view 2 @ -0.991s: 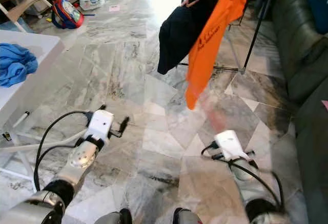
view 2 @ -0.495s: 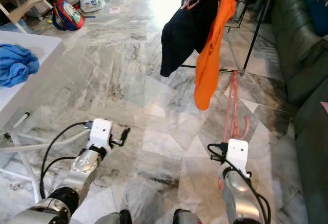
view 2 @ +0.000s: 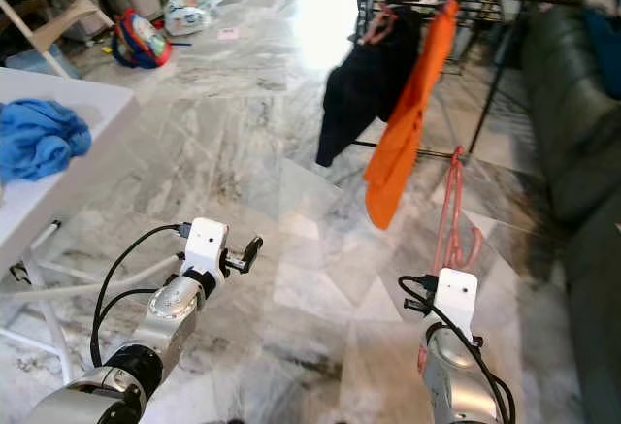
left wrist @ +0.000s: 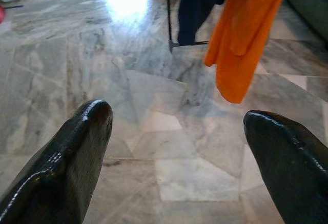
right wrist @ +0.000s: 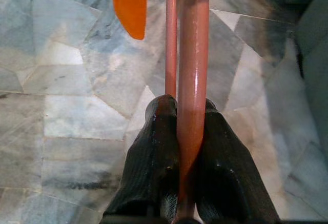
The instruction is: Hang hanger
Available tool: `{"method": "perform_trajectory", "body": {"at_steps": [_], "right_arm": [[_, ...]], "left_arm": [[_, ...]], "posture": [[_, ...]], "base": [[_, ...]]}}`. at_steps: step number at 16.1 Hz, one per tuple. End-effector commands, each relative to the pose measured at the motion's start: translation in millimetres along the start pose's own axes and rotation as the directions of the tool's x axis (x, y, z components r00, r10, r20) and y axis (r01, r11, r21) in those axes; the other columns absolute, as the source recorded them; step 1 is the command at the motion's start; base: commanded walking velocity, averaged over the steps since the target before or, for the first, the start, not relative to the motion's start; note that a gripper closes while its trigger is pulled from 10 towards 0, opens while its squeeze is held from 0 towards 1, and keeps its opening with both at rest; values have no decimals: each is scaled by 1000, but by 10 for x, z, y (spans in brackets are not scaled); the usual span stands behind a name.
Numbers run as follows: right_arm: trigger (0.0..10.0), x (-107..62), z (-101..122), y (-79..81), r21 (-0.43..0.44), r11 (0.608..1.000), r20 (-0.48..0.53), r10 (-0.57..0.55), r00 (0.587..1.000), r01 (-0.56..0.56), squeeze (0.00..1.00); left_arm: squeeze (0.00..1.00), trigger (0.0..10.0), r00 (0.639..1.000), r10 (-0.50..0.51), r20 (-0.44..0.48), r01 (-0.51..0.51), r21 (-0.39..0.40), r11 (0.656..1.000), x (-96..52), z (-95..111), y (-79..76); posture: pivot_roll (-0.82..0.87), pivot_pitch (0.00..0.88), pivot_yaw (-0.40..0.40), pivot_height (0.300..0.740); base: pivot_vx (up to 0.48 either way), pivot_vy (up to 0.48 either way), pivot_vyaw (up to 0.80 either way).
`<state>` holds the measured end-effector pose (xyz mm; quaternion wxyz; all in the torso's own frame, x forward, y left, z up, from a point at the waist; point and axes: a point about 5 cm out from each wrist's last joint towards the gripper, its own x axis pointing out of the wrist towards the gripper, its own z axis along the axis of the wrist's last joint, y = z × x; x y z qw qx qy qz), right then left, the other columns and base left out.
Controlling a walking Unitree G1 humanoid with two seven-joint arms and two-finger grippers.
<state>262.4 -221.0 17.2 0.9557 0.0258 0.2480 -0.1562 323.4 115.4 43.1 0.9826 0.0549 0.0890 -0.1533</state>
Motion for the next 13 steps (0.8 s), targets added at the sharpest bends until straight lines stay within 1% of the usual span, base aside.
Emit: {"method": "perform_trajectory", "body": {"at_steps": [1, 2, 3, 7, 12, 13], "right_arm": [[10000, -5, 41, -48, 5, 1000, 6, -17, 1000, 17, 0], [10000, -10, 29, -50, 10, 1000, -3, -22, 1000, 22, 0], [10000, -18, 26, -47, 12, 1000, -10, -22, 1000, 23, 0], [10000, -23, 5, -30, 11, 1000, -22, -22, 1000, 22, 0], [10000, -27, -7, -36, -2, 1000, -30, -20, 999, 20, 0], [10000, -24, -3, -30, -23, 1000, -22, -2, 1000, 1, 0]], "left_arm": [[0, 10000, 1000, -17, -10, 17, -4, 1000, 9, -3, -32], [0, 10000, 999, -35, -17, 35, -5, 999, 1, -27, -70], [0, 10000, 999, -41, -21, 41, -5, 999, -5, -39, -82], [0, 10000, 997, -64, -35, 64, -8, 998, -4, -61, -134], [0, 10000, 996, -76, -43, 75, -10, 997, -5, -72, -163], [0, 10000, 996, -78, -47, 77, -10, 997, -11, -86, -169]], "posture": [[-171, 92, 24, 740], [-175, 93, 25, 740], [-177, 94, 25, 740], [-184, 90, 27, 740], [-182, 88, 25, 740], [-179, 88, 25, 740]], "base": [[465, 0, 0], [465, 0, 0], [465, 0, -531], [474, 0, -792], [480, 0, -800], [480, 0, 0]]}}
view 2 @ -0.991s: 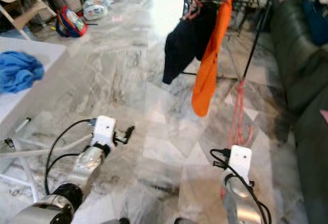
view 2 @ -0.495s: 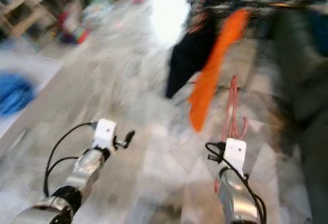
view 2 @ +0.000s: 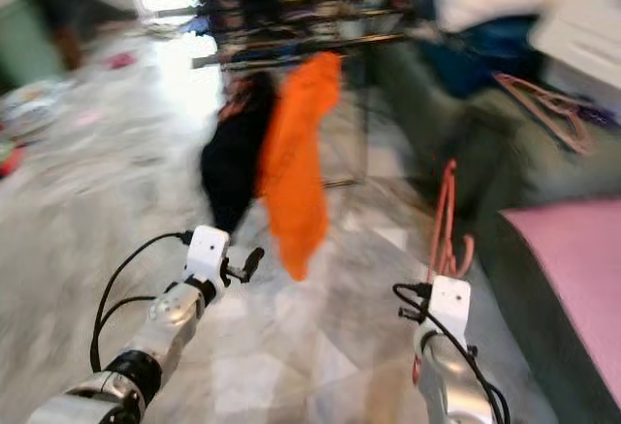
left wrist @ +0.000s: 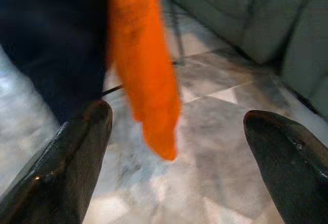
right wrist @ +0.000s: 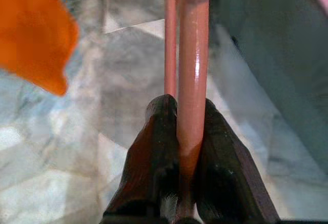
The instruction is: Hang hanger
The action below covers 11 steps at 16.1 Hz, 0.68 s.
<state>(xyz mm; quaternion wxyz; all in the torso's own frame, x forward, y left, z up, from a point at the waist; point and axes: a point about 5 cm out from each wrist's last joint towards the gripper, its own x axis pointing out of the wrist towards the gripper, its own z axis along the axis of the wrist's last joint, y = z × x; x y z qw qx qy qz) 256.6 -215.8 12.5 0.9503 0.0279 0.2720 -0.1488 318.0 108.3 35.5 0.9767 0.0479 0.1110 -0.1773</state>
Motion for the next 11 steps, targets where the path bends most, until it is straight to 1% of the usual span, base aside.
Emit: {"method": "perform_trajectory", "body": {"at_steps": [1, 3, 4, 8, 10, 11], "right_arm": [[10000, 13, 78, -57, -25, 1000, 32, -3, 999, 4, 0], [10000, 11, 98, -46, -36, 999, 41, -1, 999, 3, 0], [10000, 11, 98, -41, -37, 999, 41, 3, 999, -1, 0], [10000, 4, 70, 1, -48, 998, 32, 40, 999, -39, 0], [10000, -8, -5, 61, -59, 996, -1, 74, 997, -74, 0], [10000, -9, -9, 64, -60, 995, -3, 74, 997, -74, 0]], "left_arm": [[0, 10000, 1000, -25, -10, 25, 8, 1000, 7, -18, -79], [0, 10000, 1000, -26, -13, 26, 9, 1000, 4, -25, -83], [0, 10000, 1000, -26, -15, 26, 10, 1000, 5, -26, -85], [0, 10000, 999, -21, -26, 21, 18, 1000, 3, -38, -79], [0, 10000, 999, -21, -27, 21, 24, 999, -4, -46, -72], [0, 10000, 999, -20, -28, 21, 25, 999, -4, -47, -71]], "posture": [[-179, 87, 25, 740], [-178, 84, 25, 740], [-177, 83, 26, 740], [-174, 81, 26, 740], [-172, 81, 25, 740], [-172, 81, 25, 740]], "base": [[480, 0, 0], [480, 0, 0], [480, 0, 463], [445, 0, 634], [403, 0, 619], [390, 0, 606]]}}
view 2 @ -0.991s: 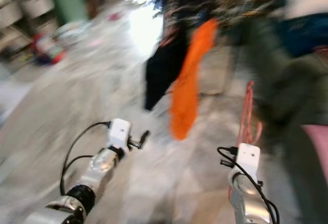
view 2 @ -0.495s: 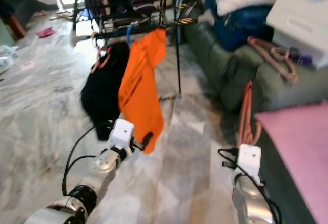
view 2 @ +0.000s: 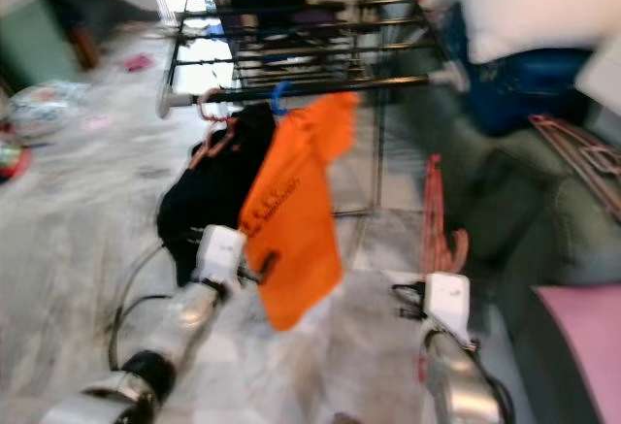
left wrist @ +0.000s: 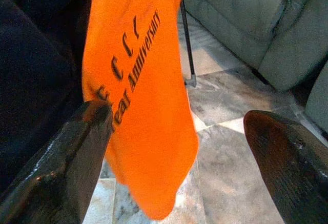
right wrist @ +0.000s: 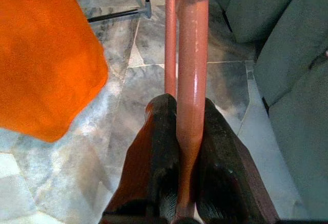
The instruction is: Hang hanger
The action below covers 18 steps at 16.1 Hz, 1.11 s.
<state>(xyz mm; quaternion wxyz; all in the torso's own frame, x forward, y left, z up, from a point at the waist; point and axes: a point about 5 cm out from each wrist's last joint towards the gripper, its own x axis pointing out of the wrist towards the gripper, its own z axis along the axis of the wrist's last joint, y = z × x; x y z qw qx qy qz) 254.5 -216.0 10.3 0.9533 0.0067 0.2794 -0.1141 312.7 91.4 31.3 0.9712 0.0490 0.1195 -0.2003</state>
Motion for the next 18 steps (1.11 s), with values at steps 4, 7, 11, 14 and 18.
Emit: {"method": "perform_trajectory", "body": {"at_steps": [4, 7, 11, 14, 18], "right_arm": [[10000, -14, -36, 137, -2, 998, -19, 66, 998, -66, 0], [10000, -26, -72, 153, -8, 997, -39, 74, 997, -74, 0], [10000, -27, -67, 124, 3, 999, -38, 52, 998, -52, 0], [10000, -21, -66, 106, 2, 999, -40, 49, 998, -49, 0], [10000, 17, 86, 86, -22, 998, -13, 58, 998, -58, 0]], "left_arm": [[0, 10000, 1000, 23, -18, -23, 22, 999, -31, -30, 97], [0, 10000, 1000, 23, -19, -22, 19, 1000, -33, -34, 96], [0, 10000, 1000, 12, -23, -12, 13, 1000, -33, -50, 54], [0, 10000, 1000, 14, -26, -14, 3, 1000, -43, -65, 56], [0, 10000, 1000, 4, -20, -4, -23, 1000, -67, -86, 68]], "posture": [[-171, 85, 27, 740], [-174, 88, 26, 740], [-175, 92, 20, 740], [-169, 95, 17, 740], [-162, 107, 17, 740]], "base": [[389, 0, 342], [400, 0, 0], [433, 0, 0], [410, 0, -190], [0, 0, 0]]}}
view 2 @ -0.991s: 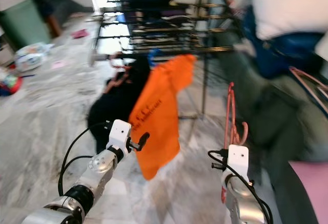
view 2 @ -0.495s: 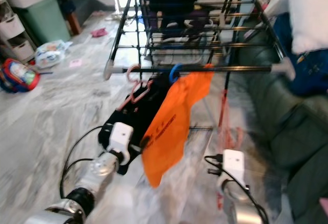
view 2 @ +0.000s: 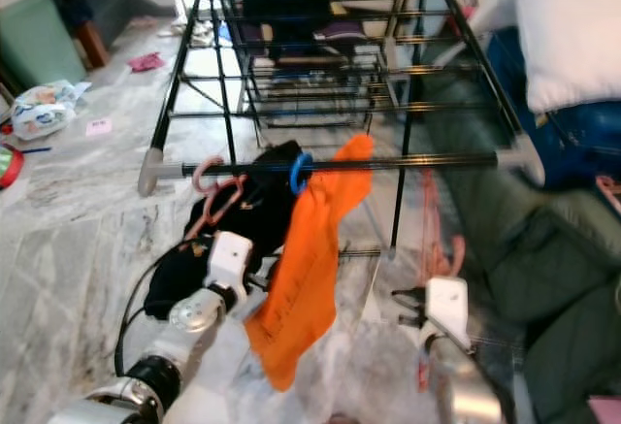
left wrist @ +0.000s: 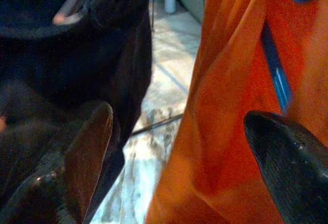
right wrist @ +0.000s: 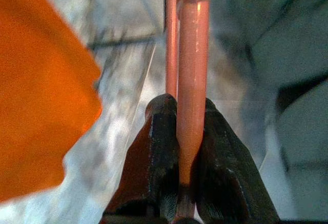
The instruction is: Hang hanger
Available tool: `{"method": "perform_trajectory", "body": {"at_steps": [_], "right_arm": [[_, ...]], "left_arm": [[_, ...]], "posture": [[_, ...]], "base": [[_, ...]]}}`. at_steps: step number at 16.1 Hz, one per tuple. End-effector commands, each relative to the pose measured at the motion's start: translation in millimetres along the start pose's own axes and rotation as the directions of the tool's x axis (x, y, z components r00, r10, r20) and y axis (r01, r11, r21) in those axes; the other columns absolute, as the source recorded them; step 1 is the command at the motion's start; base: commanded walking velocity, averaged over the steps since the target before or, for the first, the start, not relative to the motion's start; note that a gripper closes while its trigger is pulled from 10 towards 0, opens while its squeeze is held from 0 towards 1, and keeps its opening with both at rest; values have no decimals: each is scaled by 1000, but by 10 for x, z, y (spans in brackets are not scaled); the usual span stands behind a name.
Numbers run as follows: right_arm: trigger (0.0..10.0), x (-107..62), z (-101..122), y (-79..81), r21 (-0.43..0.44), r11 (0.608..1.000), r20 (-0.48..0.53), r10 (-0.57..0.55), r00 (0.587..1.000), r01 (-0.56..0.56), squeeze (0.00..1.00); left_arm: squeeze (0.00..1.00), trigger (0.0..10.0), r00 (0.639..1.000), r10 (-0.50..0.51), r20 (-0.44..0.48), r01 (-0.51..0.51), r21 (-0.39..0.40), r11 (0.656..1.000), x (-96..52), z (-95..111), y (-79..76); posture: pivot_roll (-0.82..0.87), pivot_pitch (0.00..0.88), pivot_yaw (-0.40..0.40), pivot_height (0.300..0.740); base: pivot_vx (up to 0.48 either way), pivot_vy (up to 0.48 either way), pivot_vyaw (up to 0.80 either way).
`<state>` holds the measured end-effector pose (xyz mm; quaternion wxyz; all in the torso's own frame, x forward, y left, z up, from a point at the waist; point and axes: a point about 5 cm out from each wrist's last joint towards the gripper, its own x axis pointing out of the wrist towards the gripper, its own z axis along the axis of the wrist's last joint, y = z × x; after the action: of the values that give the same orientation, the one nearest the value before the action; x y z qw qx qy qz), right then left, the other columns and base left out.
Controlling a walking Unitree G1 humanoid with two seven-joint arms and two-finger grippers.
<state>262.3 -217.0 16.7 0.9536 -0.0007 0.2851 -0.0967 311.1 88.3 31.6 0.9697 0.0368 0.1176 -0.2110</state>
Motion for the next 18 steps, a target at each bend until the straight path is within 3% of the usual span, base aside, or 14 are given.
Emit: {"method": "perform_trajectory", "body": {"at_steps": [1, 10, 18], "right_arm": [[10000, -6, 81, 53, 5, 1000, 23, 23, 999, -24, 0], [10000, -10, 580, -89, -74, 997, 134, 28, 991, -18, 0], [10000, 55, 1052, -220, -106, 994, 212, 43, 976, -21, 0]], "left_arm": [[0, 10000, 1000, 16, -6, -16, -11, 1000, -85, -80, 110], [0, 10000, 996, -67, 66, 63, 52, 997, -254, -122, 120], [0, 10000, 993, -82, 82, 79, 47, 996, -243, -83, 89]], "posture": [[-158, 122, 16, 740], [-120, 175, 25, 740], [-120, 160, 18, 740]], "base": [[0, 0, 0], [0, 0, 0], [0, 0, 0]]}}
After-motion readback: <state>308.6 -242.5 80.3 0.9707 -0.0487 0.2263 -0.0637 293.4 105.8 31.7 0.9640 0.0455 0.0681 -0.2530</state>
